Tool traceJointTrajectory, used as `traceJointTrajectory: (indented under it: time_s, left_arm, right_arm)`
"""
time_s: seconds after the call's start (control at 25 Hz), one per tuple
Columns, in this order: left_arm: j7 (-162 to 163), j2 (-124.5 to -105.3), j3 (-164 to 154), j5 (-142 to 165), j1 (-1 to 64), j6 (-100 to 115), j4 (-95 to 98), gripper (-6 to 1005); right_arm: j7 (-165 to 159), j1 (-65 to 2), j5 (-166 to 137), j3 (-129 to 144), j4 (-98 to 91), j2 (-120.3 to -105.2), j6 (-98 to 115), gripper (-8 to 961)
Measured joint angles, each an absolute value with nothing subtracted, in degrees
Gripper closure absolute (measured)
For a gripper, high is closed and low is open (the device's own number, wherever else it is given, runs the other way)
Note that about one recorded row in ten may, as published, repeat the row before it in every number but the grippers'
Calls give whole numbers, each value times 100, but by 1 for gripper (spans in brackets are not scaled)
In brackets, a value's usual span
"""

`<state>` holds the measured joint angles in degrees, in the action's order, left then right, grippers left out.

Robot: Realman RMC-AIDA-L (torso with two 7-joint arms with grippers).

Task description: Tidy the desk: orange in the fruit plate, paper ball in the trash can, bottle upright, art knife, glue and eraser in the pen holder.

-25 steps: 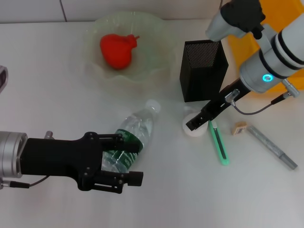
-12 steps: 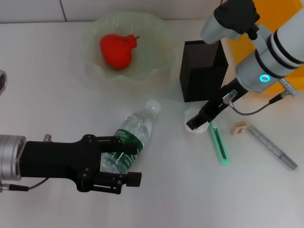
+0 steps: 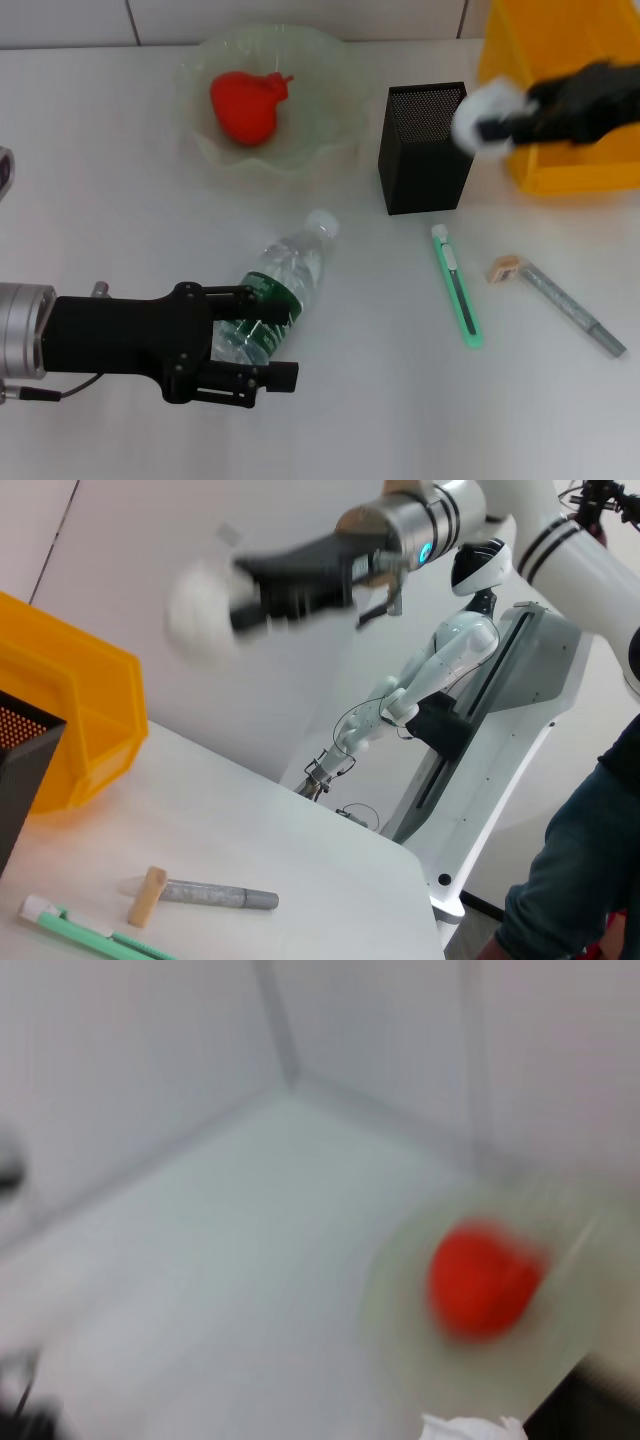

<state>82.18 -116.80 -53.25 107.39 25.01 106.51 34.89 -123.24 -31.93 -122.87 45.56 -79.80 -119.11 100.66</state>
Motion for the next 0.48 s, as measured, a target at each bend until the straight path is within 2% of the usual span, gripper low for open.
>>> traceJointTrajectory:
  time_s: [0.12,0.2,0.32,0.48]
  left_arm:
    - [8234,-11674,-5321,10739,2501,10652,3489,185]
    - [8237,-11669,-5317,10740,2498,10651,3489,185]
    - [8237,-11664,-5310,10740,2500,10651,3490,185]
    - [8249,-11662,-5308,10758,2525,10645,3489,186]
  right_arm:
    - [-10979,-2507,-11009,3677,-7695,-11920,9023,451]
    - [-10343,-2279,-10663,3651,-7415,-11933,8349,438]
    - [-9794,-2175,-10349,3688,-6951,-11937,7598,420]
    - [-9496,-2404,-10200,3653,-6077,-11895,6869,395]
